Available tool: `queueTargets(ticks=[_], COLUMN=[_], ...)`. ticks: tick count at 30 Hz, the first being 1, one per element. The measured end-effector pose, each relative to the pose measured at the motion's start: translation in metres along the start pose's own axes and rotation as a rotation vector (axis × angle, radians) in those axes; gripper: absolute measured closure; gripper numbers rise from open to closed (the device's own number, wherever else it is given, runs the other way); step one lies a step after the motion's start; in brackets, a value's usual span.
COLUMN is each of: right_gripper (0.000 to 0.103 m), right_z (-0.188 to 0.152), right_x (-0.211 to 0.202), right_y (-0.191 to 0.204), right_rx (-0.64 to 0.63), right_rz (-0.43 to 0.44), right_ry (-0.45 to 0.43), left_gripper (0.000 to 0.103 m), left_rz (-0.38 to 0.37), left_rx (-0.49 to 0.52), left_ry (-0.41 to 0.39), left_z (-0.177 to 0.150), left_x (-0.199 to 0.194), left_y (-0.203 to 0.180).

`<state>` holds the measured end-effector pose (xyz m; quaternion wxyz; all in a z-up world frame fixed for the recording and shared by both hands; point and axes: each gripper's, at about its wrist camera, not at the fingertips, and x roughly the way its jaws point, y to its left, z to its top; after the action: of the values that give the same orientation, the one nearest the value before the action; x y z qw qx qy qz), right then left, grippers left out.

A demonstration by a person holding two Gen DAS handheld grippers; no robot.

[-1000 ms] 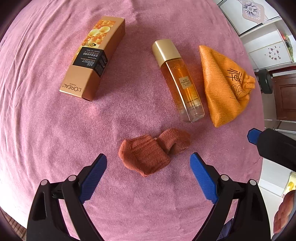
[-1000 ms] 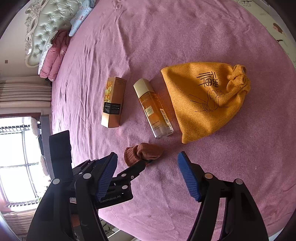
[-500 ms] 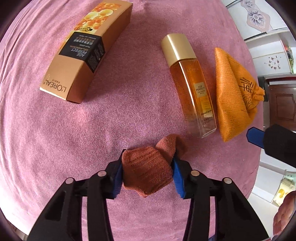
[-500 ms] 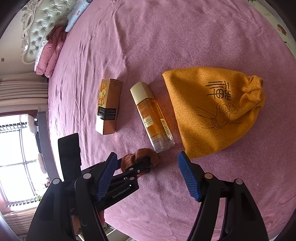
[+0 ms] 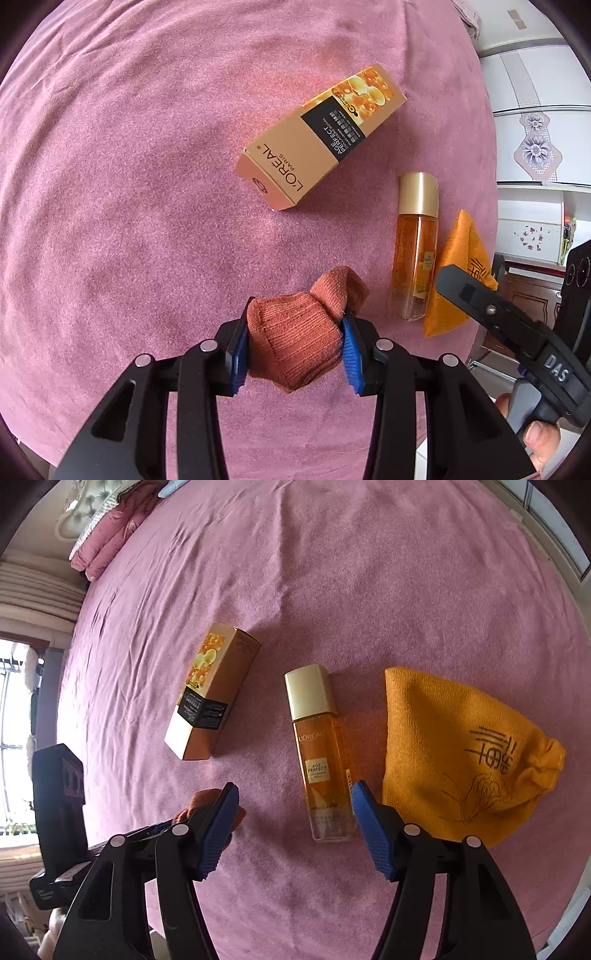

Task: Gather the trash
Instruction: 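Grasp the orange sock with the left tool while the right tool grasps the amber bottle, then carry the orange sock and amber bottle over the yellow bin with both tools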

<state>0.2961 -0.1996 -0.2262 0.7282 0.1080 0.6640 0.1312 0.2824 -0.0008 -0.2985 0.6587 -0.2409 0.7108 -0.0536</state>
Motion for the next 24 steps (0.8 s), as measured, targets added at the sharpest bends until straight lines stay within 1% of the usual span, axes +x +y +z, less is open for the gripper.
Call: queueTargets(ticks=[1,3,4,5,8,9,12,15,20,24], right_gripper=[0.044,0.053,0.058,0.063,0.071,0.071,0.072,0.072,0.073,0.073], right_z=[0.001,0.004,0.005,0.005,0.007,0.006,-0.001,-0.019,-0.060,-0.094], right_x=[0.007,0.023,0.029,0.034,0.040,0.039,0.033,0.025,0.008,-0.009], right_y=[0.001,0.002,0.002,0.003,0.002,0.000,-0.006,-0.014,-0.027,-0.044], right_rx=[-0.017,-0.034,-0.041,-0.048,-0.052,-0.042,-0.002,0.026,0.082,0.159], right_rz=[-0.030,-0.058,-0.073,-0.085,-0.111,-0.104,-0.037,0.042,0.135,0.216], right_ry=[0.011,0.046,0.056,0.060,0.061,0.058,0.068,0.088,0.110,0.130], left_gripper=[0.062,0.062,0.062,0.062,0.062,0.062,0.062,0.062,0.062,0.062], left_rz=[0.001,-0.008,-0.013,-0.018,-0.029,-0.033,-0.031,-0.029,-0.028,-0.017], left_rx=[-0.004,-0.016,-0.023,-0.030,-0.043,-0.045,-0.044,-0.049,-0.069,-0.052], left_ry=[0.000,0.004,0.003,0.002,0.001,0.004,0.007,0.011,0.017,0.036], left_z=[0.000,0.001,0.001,-0.004,-0.009,-0.012,-0.017,-0.022,-0.043,-0.071], left_x=[0.000,-0.004,-0.010,-0.009,-0.010,-0.010,-0.010,-0.010,-0.018,-0.021], left_y=[0.001,0.010,0.020,0.022,0.019,0.020,0.018,0.020,0.024,0.021])
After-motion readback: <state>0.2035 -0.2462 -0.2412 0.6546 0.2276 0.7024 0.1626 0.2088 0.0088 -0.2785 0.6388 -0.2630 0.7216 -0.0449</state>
